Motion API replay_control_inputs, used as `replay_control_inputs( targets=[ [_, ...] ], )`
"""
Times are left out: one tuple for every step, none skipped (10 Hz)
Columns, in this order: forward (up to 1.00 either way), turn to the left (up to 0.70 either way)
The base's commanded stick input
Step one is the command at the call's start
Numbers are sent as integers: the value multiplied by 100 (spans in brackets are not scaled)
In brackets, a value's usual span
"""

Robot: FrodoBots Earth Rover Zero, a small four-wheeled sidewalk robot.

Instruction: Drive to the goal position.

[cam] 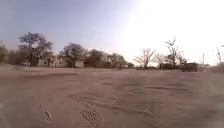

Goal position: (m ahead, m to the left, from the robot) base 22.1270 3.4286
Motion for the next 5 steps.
replay_control_inputs(
  targets=[
    [70,0],
    [70,0],
    [70,0],
    [70,0],
    [70,0]
  ],
)
